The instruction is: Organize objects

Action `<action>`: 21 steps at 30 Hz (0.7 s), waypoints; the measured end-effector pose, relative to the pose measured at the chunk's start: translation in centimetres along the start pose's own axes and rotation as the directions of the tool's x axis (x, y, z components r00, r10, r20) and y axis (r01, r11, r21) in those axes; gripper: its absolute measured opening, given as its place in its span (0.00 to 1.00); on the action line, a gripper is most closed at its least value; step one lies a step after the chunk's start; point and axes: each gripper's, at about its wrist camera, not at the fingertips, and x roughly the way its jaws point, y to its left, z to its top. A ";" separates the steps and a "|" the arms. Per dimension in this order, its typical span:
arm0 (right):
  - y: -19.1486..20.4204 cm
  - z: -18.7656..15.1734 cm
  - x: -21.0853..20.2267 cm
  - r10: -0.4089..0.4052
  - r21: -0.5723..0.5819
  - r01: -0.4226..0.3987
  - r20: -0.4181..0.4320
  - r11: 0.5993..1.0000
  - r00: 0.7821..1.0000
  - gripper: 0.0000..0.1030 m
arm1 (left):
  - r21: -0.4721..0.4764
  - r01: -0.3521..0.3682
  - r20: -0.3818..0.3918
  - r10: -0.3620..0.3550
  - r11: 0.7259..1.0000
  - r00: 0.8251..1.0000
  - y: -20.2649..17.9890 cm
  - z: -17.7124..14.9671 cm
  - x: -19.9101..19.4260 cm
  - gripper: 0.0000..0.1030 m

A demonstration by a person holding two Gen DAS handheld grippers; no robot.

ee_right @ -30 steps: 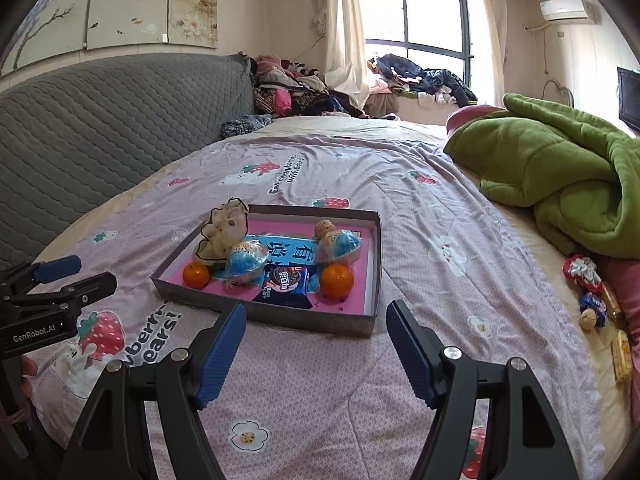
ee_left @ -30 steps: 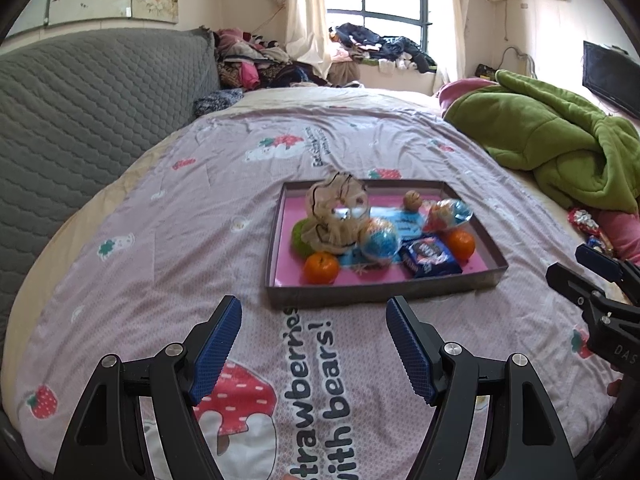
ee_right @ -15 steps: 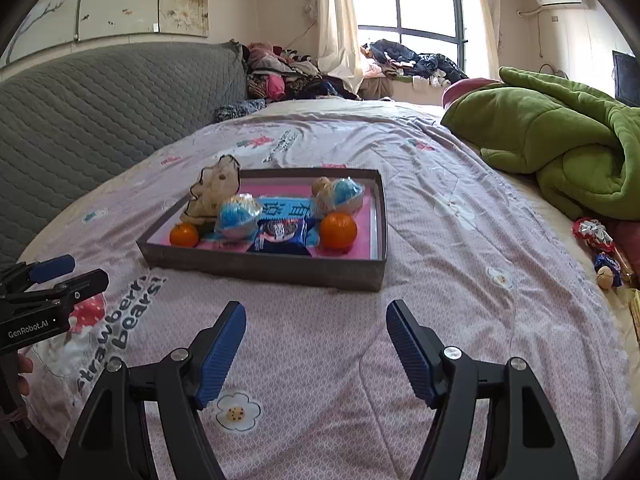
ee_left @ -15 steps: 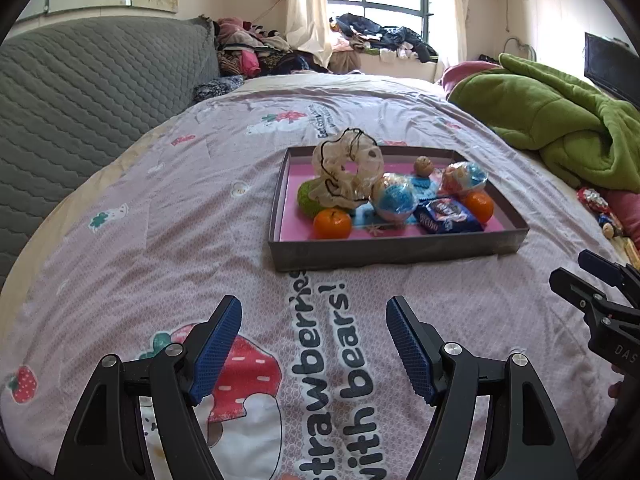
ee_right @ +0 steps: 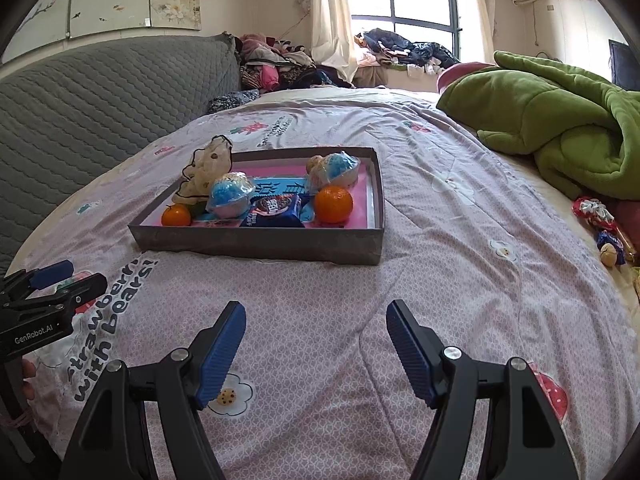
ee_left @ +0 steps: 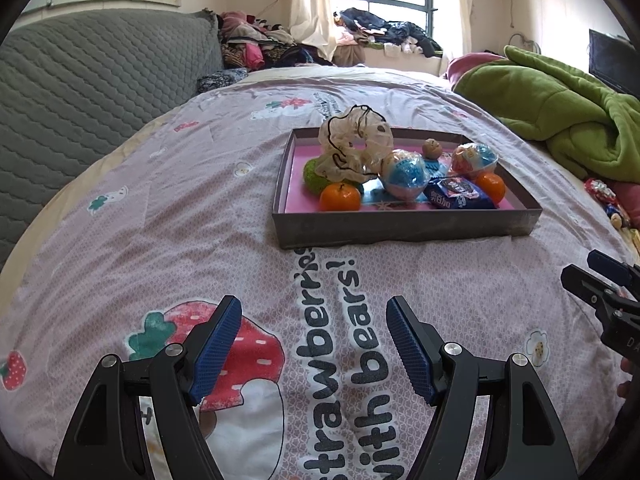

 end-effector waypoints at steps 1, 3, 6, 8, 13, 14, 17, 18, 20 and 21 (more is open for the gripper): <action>-0.1 0.0 0.1 0.001 0.001 -0.001 -0.002 1.000 1.000 0.70 | -0.001 0.001 -0.003 -0.001 1.000 1.000 0.0 -0.1 0.1 0.74; -0.2 -0.1 0.3 -0.007 0.003 0.007 -0.006 1.000 1.000 0.70 | -0.003 -0.001 -0.009 0.001 1.000 1.000 0.0 -0.2 0.3 0.74; -0.4 -0.1 0.4 -0.009 0.012 0.009 -0.010 1.000 1.000 0.70 | -0.005 -0.005 -0.012 0.005 1.000 1.000 0.1 -0.3 0.5 0.74; -0.4 -0.1 0.5 -0.006 0.014 0.006 -0.013 1.000 1.000 0.70 | -0.005 -0.005 -0.012 0.005 1.000 1.000 0.1 -0.3 0.5 0.74; -0.2 -0.2 0.7 -0.015 0.006 0.015 -0.020 1.000 1.000 0.70 | 0.002 -0.010 -0.017 0.010 1.000 1.000 0.1 -0.4 0.7 0.74; -0.2 -0.2 0.8 -0.012 0.004 0.012 -0.021 1.000 1.000 0.70 | 0.005 -0.012 -0.018 0.012 1.000 1.000 0.1 -0.4 0.8 0.74; -0.2 -0.2 0.9 -0.011 0.002 0.012 -0.023 1.000 1.000 0.70 | 0.009 -0.020 -0.018 0.021 1.000 1.000 0.1 -0.5 1.0 0.74; -0.2 -0.2 0.9 -0.012 0.002 0.012 -0.025 1.000 1.000 0.70 | 0.010 -0.018 -0.018 0.019 1.000 1.000 0.1 -0.5 1.1 0.74; -0.1 -0.3 1.1 -0.013 0.000 0.013 -0.030 1.000 0.999 0.70 | 0.008 -0.019 -0.019 0.019 1.000 1.000 0.2 -0.6 1.2 0.74; -0.1 -0.3 1.2 -0.015 -0.002 0.015 -0.035 1.000 0.999 0.70 | 0.009 -0.020 -0.020 0.021 1.000 1.000 0.2 -0.6 1.3 0.74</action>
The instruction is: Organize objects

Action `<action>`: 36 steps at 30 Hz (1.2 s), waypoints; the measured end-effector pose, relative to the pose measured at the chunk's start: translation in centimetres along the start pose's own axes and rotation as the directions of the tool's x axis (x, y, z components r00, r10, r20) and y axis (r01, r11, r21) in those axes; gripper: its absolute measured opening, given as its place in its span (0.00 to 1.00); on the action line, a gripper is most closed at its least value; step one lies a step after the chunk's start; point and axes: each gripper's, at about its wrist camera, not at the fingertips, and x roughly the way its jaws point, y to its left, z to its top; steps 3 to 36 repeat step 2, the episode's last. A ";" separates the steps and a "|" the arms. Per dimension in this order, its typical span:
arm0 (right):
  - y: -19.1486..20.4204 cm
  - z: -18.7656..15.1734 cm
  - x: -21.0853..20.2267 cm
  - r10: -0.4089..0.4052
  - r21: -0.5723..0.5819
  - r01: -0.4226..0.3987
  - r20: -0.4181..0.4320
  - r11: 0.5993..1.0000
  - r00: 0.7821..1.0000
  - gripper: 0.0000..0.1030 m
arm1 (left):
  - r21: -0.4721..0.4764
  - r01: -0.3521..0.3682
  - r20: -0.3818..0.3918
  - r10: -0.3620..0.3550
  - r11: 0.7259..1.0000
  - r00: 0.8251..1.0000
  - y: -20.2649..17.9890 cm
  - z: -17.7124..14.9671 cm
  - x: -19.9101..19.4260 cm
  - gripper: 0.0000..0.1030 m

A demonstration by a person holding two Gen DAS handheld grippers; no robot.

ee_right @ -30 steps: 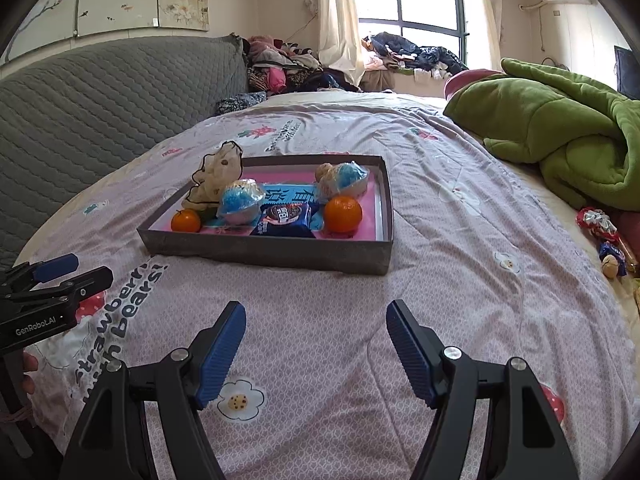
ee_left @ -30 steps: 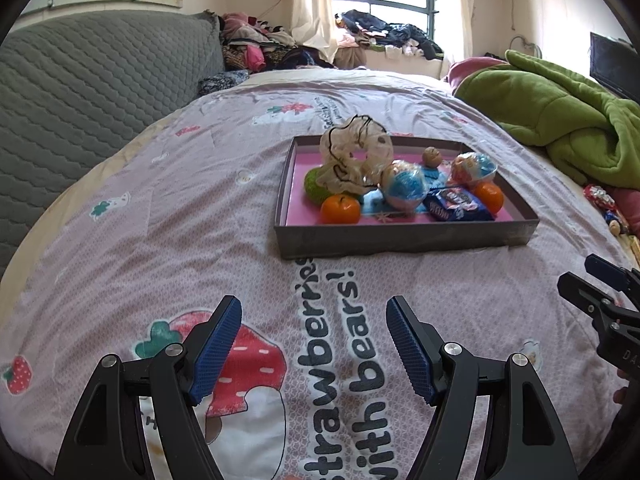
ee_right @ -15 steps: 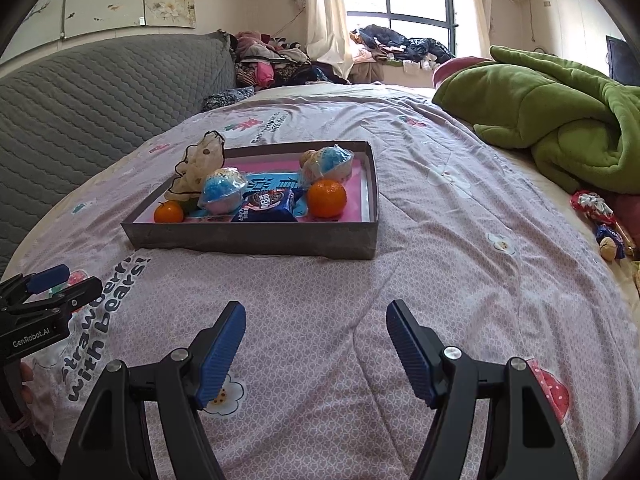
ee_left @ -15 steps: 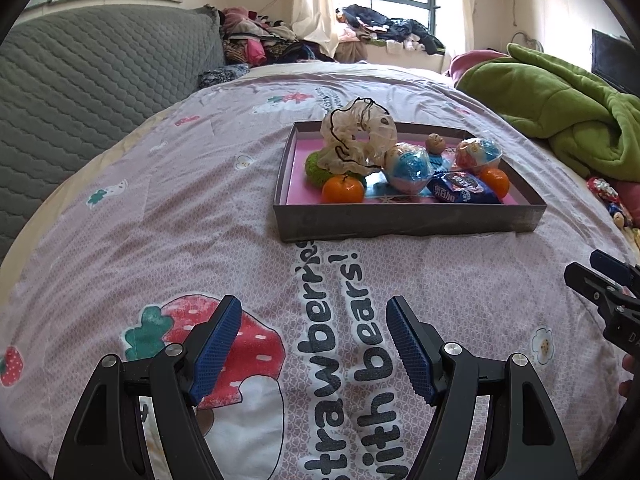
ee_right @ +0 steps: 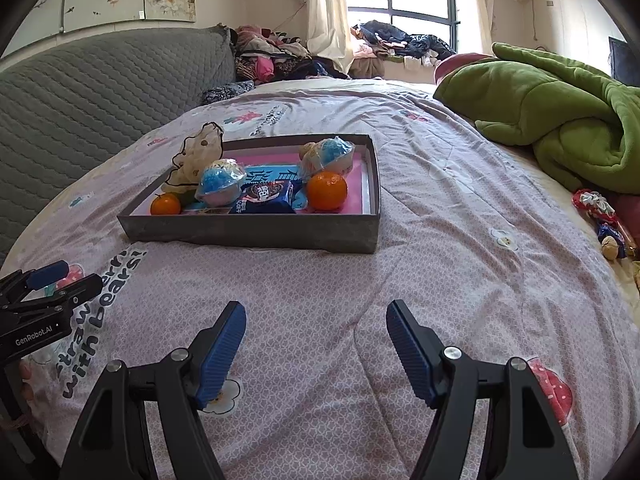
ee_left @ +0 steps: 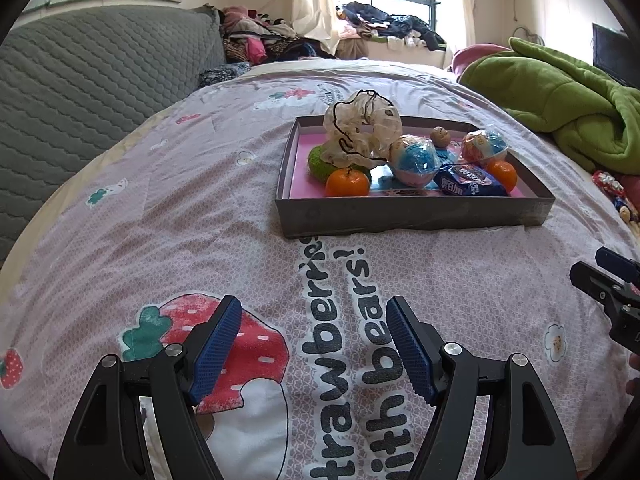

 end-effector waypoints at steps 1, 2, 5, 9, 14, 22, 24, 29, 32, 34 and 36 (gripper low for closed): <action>0.0 0.0 0.1 -0.002 -0.001 0.002 -0.004 1.000 1.000 0.70 | -0.001 -0.002 0.000 0.002 1.000 1.000 0.1 0.0 0.0 0.74; 0.0 0.0 0.2 -0.003 -0.002 0.003 -0.010 1.000 1.000 0.70 | -0.002 -0.005 0.000 0.005 1.000 1.000 0.1 0.0 0.1 0.74; 0.0 0.0 0.2 -0.003 -0.002 0.003 -0.010 1.000 1.000 0.70 | -0.002 -0.005 0.000 0.005 1.000 1.000 0.1 0.0 0.1 0.74; 0.0 0.0 0.2 -0.003 -0.002 0.003 -0.010 1.000 1.000 0.70 | -0.002 -0.005 0.000 0.005 1.000 1.000 0.1 0.0 0.1 0.74; 0.0 0.0 0.2 -0.003 -0.002 0.003 -0.010 1.000 1.000 0.70 | -0.002 -0.005 0.000 0.005 1.000 1.000 0.1 0.0 0.1 0.74; 0.0 0.0 0.2 -0.003 -0.002 0.003 -0.010 1.000 1.000 0.70 | -0.002 -0.005 0.000 0.005 1.000 1.000 0.1 0.0 0.1 0.74; 0.0 0.0 0.2 -0.003 -0.002 0.003 -0.010 1.000 1.000 0.70 | -0.002 -0.005 0.000 0.005 1.000 1.000 0.1 0.0 0.1 0.74; 0.0 0.0 0.2 -0.003 -0.002 0.003 -0.010 1.000 1.000 0.70 | -0.002 -0.005 0.000 0.005 1.000 1.000 0.1 0.0 0.1 0.74; 0.0 0.0 0.2 -0.003 -0.002 0.003 -0.010 1.000 1.000 0.70 | -0.002 -0.005 0.000 0.005 1.000 1.000 0.1 0.0 0.1 0.74; 0.0 0.0 0.2 -0.003 -0.002 0.003 -0.010 1.000 1.000 0.70 | -0.002 -0.005 0.000 0.005 1.000 1.000 0.1 0.0 0.1 0.74; 0.0 0.0 0.2 -0.003 -0.002 0.003 -0.010 1.000 1.000 0.70 | -0.002 -0.005 0.000 0.005 1.000 1.000 0.1 0.0 0.1 0.74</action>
